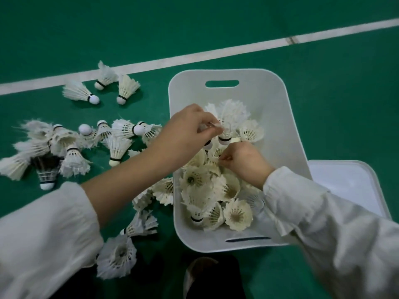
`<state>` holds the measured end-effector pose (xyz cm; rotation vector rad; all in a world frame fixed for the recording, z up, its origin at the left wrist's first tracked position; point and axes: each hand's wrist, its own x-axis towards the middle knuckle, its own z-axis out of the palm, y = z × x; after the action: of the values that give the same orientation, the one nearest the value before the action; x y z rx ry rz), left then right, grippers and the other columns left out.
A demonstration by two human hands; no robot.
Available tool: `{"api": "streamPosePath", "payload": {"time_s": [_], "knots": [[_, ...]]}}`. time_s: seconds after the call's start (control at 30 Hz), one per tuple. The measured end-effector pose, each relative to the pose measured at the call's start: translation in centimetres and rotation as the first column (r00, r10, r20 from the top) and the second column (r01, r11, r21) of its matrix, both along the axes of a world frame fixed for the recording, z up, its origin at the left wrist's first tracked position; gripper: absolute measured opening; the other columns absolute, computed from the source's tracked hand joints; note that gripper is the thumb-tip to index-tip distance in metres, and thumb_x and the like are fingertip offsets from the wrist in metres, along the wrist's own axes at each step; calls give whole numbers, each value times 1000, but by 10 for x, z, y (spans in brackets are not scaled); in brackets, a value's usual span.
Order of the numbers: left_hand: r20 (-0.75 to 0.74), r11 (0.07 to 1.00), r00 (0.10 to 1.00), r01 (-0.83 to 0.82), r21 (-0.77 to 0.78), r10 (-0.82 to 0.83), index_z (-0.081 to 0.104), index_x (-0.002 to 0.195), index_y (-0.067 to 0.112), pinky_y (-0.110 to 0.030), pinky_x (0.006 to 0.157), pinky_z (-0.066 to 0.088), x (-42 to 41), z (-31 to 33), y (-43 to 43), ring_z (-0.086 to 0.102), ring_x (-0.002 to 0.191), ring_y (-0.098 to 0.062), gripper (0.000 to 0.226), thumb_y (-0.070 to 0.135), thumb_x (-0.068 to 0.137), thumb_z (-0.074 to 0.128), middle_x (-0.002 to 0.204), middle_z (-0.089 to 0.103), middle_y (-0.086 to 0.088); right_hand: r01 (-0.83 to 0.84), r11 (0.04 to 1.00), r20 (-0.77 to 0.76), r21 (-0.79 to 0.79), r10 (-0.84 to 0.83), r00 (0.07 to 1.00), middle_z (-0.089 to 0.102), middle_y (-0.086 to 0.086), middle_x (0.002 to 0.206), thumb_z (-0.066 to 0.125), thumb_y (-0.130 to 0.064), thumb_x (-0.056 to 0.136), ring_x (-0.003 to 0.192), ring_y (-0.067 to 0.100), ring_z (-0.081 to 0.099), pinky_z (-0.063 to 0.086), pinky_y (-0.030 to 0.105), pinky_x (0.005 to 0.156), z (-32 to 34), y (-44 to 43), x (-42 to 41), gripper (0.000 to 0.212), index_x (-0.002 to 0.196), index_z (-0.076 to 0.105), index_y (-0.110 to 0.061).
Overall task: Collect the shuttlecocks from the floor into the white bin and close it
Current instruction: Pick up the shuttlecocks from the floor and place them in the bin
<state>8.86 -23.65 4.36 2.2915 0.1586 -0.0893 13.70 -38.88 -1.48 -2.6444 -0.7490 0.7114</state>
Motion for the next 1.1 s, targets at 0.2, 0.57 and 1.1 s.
{"api": "streamPosePath", "payload": {"time_s": [0.2, 0.57, 1.1], "knots": [[-21, 1000, 1000, 9, 29, -8, 68, 100, 22, -26, 77, 42, -1, -6, 1, 56, 85, -11, 22, 36, 88, 56, 100, 52, 3, -31, 999, -103, -18, 29, 994, 61, 2, 121, 63, -19, 86, 107, 18, 57, 42, 25, 93, 8, -7, -2, 27, 113, 65, -17], [16, 995, 996, 91, 27, -92, 67, 102, 22, -30, 80, 46, -3, 2, -13, 58, 87, -11, 23, 36, 88, 55, 100, 52, 4, 10, 922, 193, 387, -91, 977, 36, -13, 119, 63, -16, 85, 79, 5, 57, 43, 8, 67, 80, -40, 0, 37, 119, 48, -22], [90, 991, 988, -120, -50, 124, 61, 94, 20, -13, 68, 46, -5, 7, -5, 57, 78, -2, 9, 18, 85, 62, 85, 60, 11, 261, 956, 286, 135, -290, 913, 70, 17, 95, 50, -15, 92, 89, 32, 64, 50, 33, 82, 57, -30, 40, 24, 94, 69, -1]]}}
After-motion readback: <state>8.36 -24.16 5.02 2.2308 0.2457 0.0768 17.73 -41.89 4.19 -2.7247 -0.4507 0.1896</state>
